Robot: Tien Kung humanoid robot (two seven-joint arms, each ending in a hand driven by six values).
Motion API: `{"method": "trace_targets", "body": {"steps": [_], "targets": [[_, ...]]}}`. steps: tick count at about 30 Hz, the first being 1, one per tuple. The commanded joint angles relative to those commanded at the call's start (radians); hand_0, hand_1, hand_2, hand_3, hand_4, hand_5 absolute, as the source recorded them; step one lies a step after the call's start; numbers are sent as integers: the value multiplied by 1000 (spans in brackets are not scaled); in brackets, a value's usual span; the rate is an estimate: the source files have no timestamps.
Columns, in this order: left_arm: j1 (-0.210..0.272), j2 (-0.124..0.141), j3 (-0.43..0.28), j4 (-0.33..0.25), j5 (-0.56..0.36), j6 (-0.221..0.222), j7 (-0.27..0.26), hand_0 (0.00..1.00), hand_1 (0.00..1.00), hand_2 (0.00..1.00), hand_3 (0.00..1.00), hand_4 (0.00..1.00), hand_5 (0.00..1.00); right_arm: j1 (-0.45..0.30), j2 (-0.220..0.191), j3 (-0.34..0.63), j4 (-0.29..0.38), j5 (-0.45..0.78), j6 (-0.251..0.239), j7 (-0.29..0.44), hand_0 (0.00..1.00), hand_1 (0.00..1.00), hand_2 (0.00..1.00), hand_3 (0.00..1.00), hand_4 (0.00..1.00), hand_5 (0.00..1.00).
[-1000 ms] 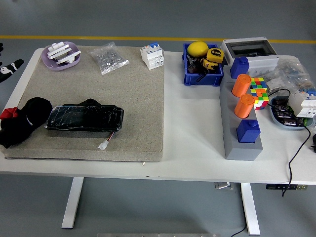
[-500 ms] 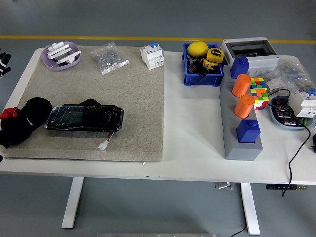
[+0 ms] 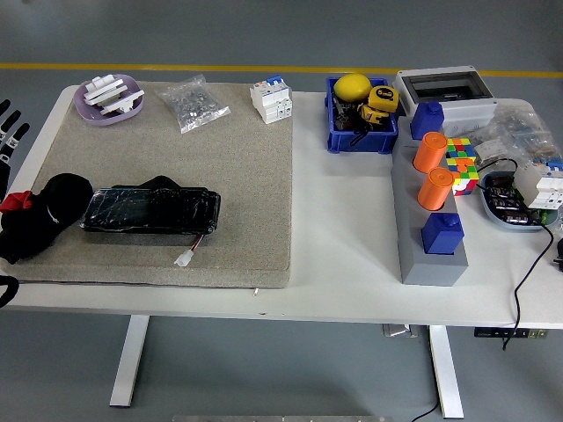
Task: Pick the rag up,wipe the panel,place it on the desk
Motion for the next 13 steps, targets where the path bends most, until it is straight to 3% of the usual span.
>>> {"method": "trace_targets", "body": {"steps": [13], "targets": [[2,-11,3,9,8,7,-13,721,753,708,713,998,441,-4,2,-1,-1,3,6,2,737,593,653,616,998,622]]}}
